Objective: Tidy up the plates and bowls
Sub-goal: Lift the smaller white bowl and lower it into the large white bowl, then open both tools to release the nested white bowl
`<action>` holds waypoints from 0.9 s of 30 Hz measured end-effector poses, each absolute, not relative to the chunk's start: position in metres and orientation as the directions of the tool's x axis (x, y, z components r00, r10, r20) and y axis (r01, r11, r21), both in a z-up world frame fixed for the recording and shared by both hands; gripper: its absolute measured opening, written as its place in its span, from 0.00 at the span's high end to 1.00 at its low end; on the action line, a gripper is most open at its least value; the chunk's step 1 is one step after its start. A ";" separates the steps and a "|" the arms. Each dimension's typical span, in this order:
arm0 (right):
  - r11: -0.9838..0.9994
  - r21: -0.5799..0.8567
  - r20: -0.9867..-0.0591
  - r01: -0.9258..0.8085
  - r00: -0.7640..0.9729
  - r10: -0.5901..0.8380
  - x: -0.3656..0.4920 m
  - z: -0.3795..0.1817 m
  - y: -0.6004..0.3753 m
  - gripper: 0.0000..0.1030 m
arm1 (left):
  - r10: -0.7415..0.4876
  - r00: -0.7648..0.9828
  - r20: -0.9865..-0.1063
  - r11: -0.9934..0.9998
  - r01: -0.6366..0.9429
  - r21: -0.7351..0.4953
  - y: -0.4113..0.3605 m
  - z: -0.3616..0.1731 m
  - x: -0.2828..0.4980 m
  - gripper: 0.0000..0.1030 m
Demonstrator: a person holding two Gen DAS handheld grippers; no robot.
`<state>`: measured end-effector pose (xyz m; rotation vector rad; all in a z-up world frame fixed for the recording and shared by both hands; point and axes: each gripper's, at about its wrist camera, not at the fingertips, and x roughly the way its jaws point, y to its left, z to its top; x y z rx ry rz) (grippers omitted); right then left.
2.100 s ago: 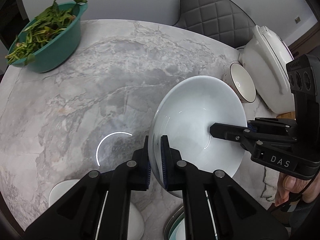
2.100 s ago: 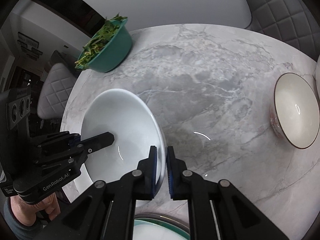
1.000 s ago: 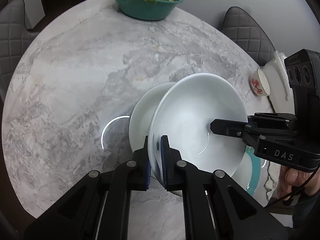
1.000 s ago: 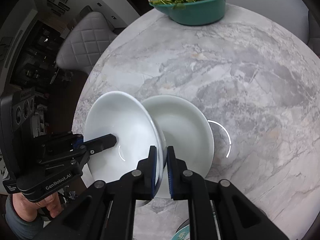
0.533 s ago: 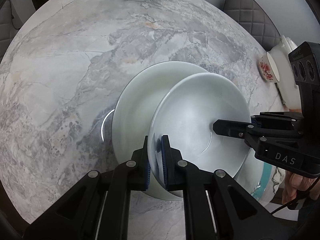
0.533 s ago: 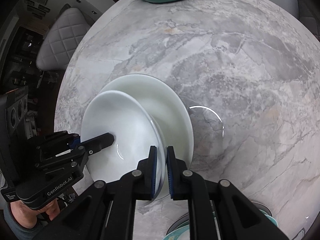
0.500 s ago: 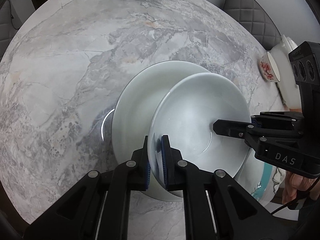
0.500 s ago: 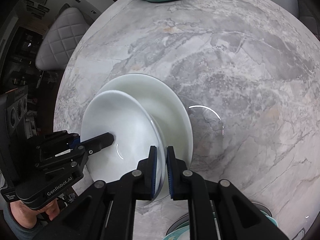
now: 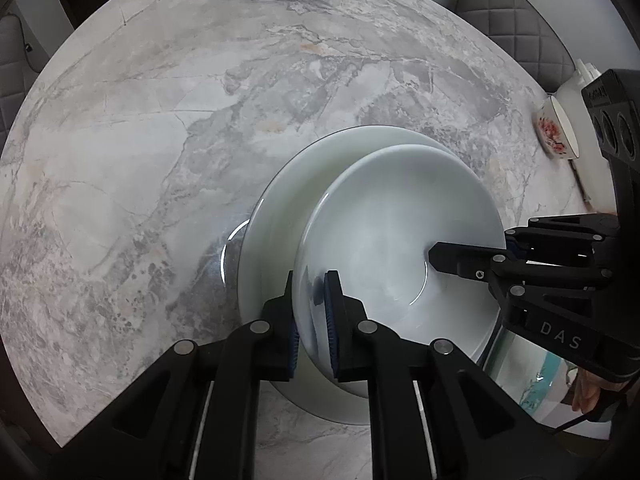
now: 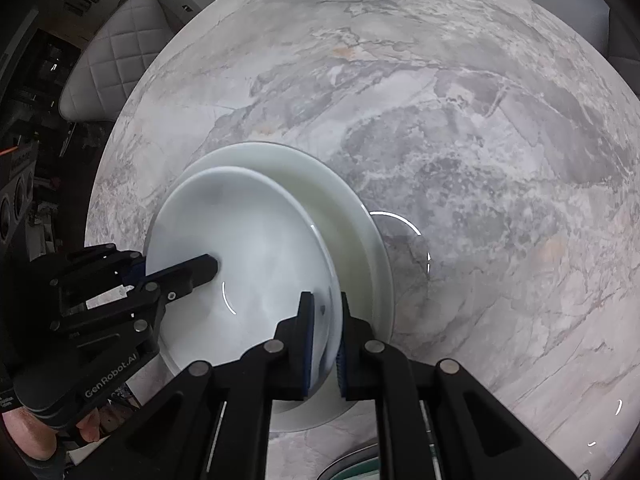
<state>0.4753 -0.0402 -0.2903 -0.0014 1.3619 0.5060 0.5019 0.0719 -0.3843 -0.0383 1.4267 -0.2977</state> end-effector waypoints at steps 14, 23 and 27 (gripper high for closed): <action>0.885 0.318 -0.917 -0.340 0.125 0.378 0.473 -0.288 -0.038 0.65 | -0.218 0.137 -0.966 0.967 0.167 -0.194 0.072 -0.383 0.495 0.82; 0.887 0.315 -0.907 -0.337 0.167 0.386 0.467 -0.271 -0.041 0.46 | -0.236 0.175 -0.956 0.966 0.144 -0.213 0.075 -0.367 0.485 0.67; 0.890 0.328 -0.880 -0.316 0.241 0.410 0.458 -0.242 -0.065 0.26 | -0.239 0.212 -0.948 0.967 0.137 -0.213 0.084 -0.339 0.479 0.11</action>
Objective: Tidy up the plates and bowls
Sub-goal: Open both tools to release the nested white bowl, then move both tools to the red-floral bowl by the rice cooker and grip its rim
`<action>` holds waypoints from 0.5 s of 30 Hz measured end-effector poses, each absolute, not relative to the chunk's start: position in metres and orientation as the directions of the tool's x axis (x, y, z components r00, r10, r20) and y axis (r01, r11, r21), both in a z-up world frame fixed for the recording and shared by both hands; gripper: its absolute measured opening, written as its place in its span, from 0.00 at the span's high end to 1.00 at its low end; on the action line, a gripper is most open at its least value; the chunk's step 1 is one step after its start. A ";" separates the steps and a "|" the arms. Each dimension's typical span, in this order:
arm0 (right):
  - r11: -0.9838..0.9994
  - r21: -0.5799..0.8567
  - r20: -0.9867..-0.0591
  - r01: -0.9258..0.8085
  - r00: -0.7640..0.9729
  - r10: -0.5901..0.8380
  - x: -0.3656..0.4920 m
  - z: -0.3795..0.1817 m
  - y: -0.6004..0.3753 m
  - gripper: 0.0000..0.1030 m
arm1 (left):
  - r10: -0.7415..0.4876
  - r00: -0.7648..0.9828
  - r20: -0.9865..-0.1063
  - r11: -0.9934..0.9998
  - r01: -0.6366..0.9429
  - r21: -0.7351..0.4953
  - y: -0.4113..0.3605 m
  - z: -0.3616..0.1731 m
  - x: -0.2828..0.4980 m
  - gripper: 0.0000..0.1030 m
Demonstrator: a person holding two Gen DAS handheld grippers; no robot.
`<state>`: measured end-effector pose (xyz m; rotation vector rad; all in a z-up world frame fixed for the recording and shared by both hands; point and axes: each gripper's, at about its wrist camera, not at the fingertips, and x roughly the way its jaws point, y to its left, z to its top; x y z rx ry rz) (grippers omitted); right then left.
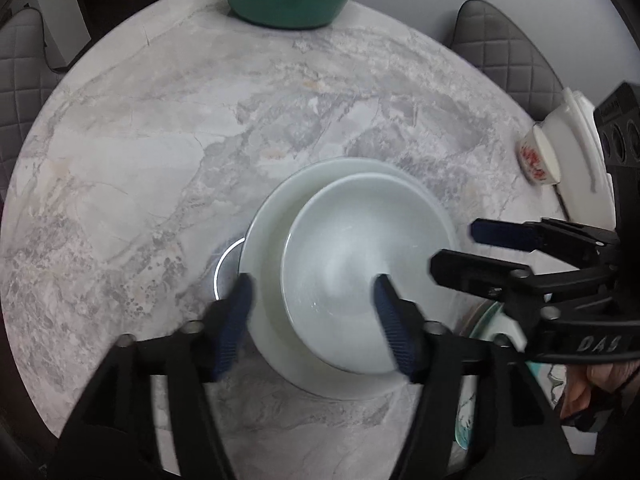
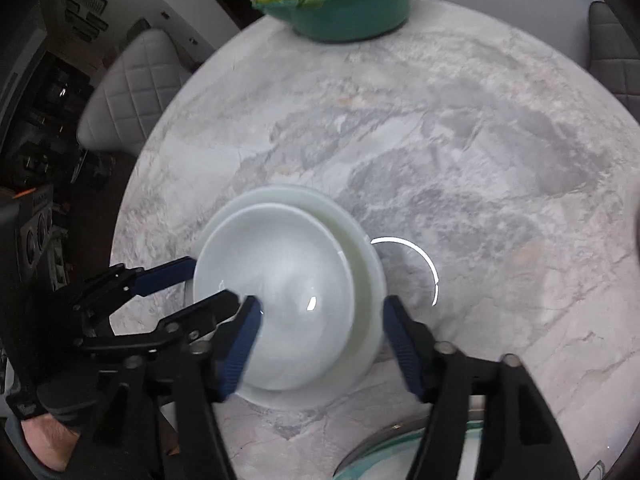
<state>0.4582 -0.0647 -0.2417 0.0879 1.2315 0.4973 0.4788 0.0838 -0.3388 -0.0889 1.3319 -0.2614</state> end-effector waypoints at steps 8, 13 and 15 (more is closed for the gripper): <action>0.896 0.382 -0.822 -0.227 0.359 0.442 0.443 -0.198 -0.138 0.22 | -0.247 0.219 -0.944 0.963 0.166 -0.213 0.088 -0.288 0.483 0.00; 0.905 0.418 -0.781 -0.083 0.477 0.404 0.436 -0.183 -0.221 0.22 | -0.284 0.262 -0.922 0.942 0.256 -0.218 0.059 -0.231 0.513 0.00; 0.890 0.456 -0.763 0.008 0.518 0.387 0.436 -0.184 -0.261 0.22 | -0.308 0.265 -0.914 0.922 0.318 -0.219 0.034 -0.210 0.535 0.00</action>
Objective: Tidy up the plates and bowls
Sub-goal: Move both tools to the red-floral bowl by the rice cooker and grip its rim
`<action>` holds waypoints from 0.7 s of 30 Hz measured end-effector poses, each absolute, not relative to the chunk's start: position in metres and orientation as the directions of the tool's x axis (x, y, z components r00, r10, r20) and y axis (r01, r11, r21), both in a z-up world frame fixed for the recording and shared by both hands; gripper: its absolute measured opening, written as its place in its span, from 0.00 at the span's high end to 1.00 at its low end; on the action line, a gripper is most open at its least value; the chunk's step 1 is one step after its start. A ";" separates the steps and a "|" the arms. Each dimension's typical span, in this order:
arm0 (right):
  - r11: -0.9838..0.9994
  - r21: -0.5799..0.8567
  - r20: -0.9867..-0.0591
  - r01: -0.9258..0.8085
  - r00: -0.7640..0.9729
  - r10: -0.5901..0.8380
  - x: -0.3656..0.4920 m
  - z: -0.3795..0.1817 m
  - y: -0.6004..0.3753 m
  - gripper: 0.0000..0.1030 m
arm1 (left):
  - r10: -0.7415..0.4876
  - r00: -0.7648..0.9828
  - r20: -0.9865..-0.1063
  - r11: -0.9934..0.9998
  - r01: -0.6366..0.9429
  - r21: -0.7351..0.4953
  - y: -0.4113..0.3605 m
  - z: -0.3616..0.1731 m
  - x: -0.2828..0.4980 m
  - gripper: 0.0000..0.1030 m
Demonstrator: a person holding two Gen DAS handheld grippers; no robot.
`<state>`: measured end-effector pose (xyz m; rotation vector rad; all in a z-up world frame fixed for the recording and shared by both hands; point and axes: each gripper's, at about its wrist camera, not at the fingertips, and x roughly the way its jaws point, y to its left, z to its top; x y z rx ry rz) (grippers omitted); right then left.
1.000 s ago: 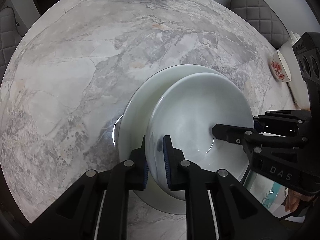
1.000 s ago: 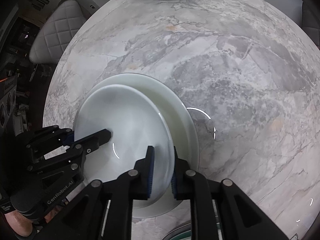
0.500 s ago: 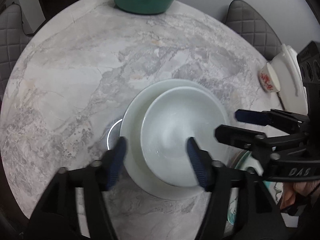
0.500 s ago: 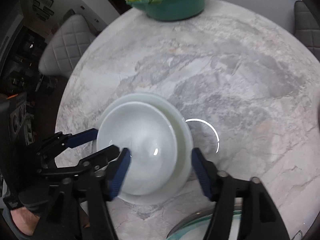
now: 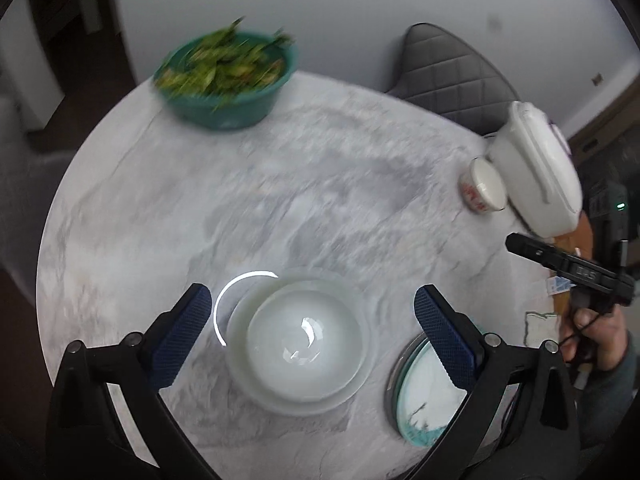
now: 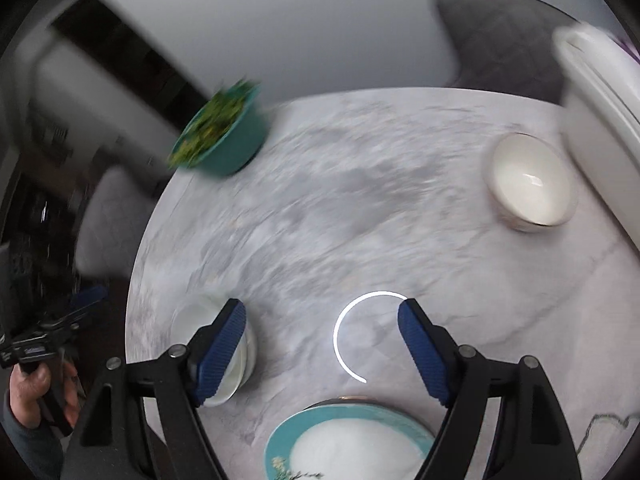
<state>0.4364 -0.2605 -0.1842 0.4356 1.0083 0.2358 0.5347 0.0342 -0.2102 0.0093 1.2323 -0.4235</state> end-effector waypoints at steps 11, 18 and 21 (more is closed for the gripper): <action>0.689 0.576 -0.746 0.439 0.627 0.224 0.448 -0.221 -0.430 0.21 | -0.321 0.158 -0.934 0.791 0.587 -0.173 -0.198 -0.214 0.655 0.00; 0.568 0.627 -0.744 0.532 0.626 0.235 0.462 -0.269 -0.457 0.25 | -0.222 0.069 -0.973 0.758 0.640 -0.128 -0.318 -0.302 0.676 0.01; 0.531 0.663 -0.720 0.528 0.643 0.262 0.467 -0.282 -0.462 0.28 | -0.211 0.064 -0.975 0.741 0.662 -0.117 -0.344 -0.328 0.677 0.01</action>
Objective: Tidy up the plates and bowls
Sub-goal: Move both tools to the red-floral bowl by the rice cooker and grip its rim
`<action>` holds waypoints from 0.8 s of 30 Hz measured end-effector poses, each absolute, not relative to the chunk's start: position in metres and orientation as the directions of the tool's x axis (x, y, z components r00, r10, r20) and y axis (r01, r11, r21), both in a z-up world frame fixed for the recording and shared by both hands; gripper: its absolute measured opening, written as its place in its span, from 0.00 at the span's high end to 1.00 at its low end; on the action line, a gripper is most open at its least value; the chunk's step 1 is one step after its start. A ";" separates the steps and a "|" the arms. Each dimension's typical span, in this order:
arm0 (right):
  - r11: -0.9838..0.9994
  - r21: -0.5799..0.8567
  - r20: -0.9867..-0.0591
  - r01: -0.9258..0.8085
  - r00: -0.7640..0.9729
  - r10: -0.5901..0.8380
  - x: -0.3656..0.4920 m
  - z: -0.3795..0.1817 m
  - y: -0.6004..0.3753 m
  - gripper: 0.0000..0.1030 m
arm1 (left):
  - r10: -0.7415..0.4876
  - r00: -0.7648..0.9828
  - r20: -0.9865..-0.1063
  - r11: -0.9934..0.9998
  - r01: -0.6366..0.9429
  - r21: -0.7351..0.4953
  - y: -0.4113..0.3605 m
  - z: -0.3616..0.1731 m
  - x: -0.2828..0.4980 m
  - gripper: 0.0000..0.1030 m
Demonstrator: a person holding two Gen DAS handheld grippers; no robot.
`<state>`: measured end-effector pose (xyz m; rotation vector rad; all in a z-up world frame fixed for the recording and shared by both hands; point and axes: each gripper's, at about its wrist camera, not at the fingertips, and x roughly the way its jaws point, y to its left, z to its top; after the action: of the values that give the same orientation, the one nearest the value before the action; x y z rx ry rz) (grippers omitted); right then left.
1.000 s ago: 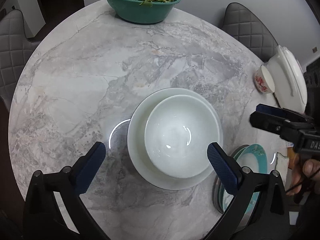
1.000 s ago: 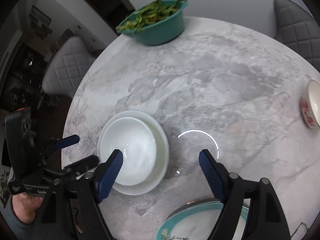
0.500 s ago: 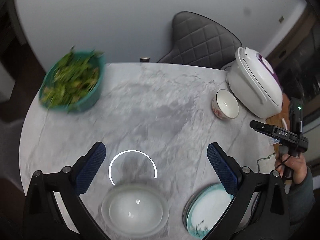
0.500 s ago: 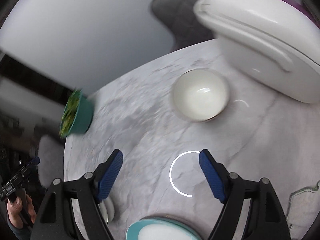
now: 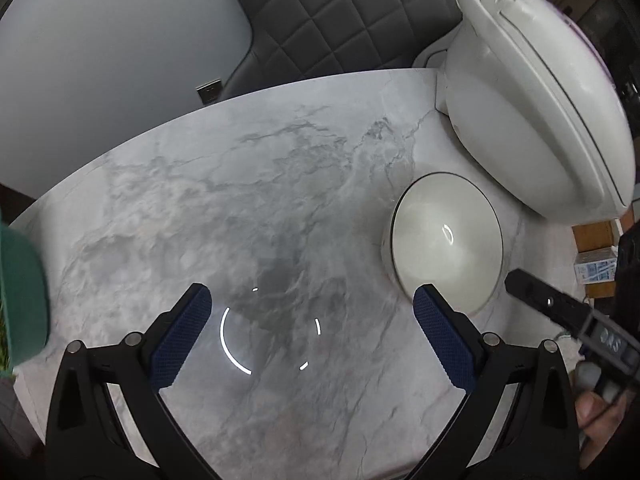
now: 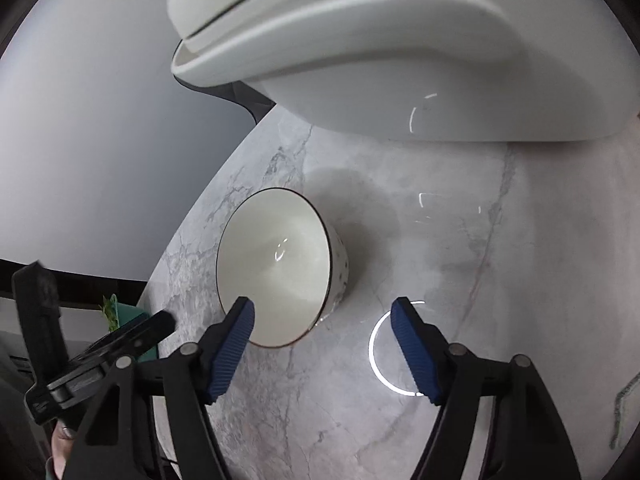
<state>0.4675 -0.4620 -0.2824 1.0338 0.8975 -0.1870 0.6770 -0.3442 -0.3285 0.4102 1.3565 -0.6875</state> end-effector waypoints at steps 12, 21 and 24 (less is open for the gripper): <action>0.476 0.684 -0.715 0.552 0.636 0.291 0.486 -0.309 -0.472 0.29 | -0.267 -0.070 -0.961 0.674 0.699 -0.238 -0.399 -0.385 0.688 0.42; 0.477 0.685 -0.721 0.551 0.606 0.336 0.494 -0.326 -0.471 0.72 | -0.267 -0.135 -0.954 0.668 0.688 -0.284 -0.410 -0.412 0.687 0.66; 0.492 0.681 -0.722 0.542 0.609 0.329 0.496 -0.325 -0.469 0.79 | -0.241 -0.131 -0.962 0.656 0.708 -0.261 -0.416 -0.416 0.684 0.84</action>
<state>0.4962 -0.4687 -0.3249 1.0918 0.9554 -0.1564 0.6835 -0.4156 -0.4159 0.4092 1.4914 -0.8550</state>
